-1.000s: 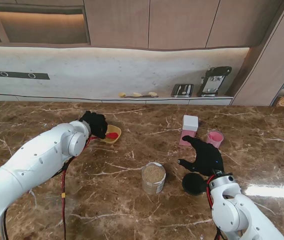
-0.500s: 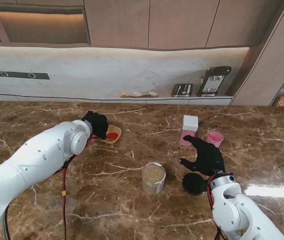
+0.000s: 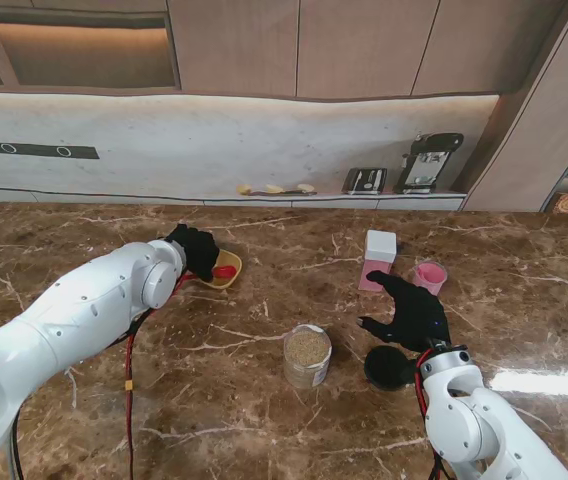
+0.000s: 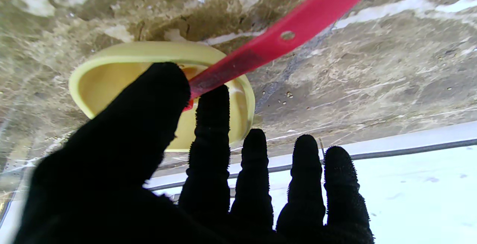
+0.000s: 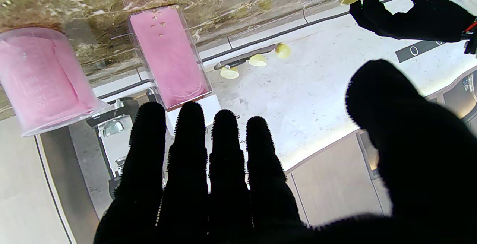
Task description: Measure grain into the airtight container
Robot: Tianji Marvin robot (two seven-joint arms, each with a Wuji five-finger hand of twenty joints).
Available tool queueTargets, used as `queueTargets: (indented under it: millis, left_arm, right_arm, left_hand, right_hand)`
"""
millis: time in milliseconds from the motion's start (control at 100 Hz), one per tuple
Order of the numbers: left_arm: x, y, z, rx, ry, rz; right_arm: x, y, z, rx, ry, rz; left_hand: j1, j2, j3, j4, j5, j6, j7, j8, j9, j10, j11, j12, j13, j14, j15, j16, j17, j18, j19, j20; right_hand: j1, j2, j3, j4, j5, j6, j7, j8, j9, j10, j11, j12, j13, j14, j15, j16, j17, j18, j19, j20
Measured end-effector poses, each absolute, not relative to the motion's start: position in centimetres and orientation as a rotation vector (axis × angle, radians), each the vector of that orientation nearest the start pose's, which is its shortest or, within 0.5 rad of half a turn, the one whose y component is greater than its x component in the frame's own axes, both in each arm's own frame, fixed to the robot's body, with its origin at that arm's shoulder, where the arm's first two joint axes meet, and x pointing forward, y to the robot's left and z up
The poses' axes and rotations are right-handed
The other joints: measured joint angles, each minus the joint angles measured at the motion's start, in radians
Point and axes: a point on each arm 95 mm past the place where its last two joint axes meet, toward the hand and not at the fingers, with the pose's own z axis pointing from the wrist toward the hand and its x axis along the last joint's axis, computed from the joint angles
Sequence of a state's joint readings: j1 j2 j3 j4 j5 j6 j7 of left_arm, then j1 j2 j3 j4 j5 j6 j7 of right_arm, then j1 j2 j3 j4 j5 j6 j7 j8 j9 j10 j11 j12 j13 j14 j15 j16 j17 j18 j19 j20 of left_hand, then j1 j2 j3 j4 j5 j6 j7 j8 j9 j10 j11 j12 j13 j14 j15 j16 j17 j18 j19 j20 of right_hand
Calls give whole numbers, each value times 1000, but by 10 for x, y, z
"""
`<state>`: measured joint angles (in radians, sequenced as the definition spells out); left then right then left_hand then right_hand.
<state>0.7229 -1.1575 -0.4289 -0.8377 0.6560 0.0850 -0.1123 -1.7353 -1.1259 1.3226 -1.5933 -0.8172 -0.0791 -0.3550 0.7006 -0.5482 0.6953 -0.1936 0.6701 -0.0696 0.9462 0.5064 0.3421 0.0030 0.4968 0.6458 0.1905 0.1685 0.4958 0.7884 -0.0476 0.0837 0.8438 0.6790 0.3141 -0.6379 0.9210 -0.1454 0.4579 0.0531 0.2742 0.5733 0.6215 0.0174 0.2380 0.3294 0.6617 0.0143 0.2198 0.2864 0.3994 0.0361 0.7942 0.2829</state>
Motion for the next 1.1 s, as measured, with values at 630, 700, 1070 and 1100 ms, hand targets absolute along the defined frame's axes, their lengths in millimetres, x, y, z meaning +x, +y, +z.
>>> queueTargets:
  millis: [630, 700, 1070, 1100]
  left_arm:
    - [565, -20, -332, -1193, 1870, -1013]
    - [566, -20, -332, -1187, 1876, -1009]
    - [567, -23, -335, -1188, 1887, -1001]
    - [567, -23, -335, -1187, 1886, -1002]
  right_arm:
    - [361, -37, -342, 1331, 1102, 1682]
    - [361, -37, -342, 1330, 1102, 1683]
    - [362, -38, -343, 1332, 1099, 1681]
    - [362, -39, -343, 1332, 1099, 1681]
  left_hand:
    - [43, 2, 1, 0, 42, 22, -78, -159, 48, 0, 14, 0, 5, 0, 10, -4, 0, 0, 24, 1]
    - [43, 2, 1, 0, 75, 36, -112, -191, 68, -1, 14, 0, 5, 0, 10, -4, 0, 0, 24, 1]
    - [65, 8, 33, -19, 119, 36, -38, -182, 79, -7, 15, 0, 26, 0, 21, -5, 0, -1, 24, 1]
    - [65, 8, 33, -19, 115, 35, -35, -173, 79, -7, 15, 0, 26, 0, 21, -5, 0, -1, 24, 1]
  right_hand:
    - [0, 0, 5, 0, 0, -1, 0, -1, -1, 0, 0, 0, -1, 0, 0, 0, 0, 1, 0, 0]
    - [0, 0, 5, 0, 0, -1, 0, -1, -1, 0, 0, 0, -1, 0, 0, 0, 0, 1, 0, 0]
    - [0, 2, 5, 0, 0, -11, 0, -1, -1, 0, 0, 0, -1, 0, 0, 0, 0, 3, 0, 8]
    - [0, 2, 5, 0, 0, -11, 0, -2, -1, 0, 0, 0, -1, 0, 0, 0, 0, 3, 0, 8]
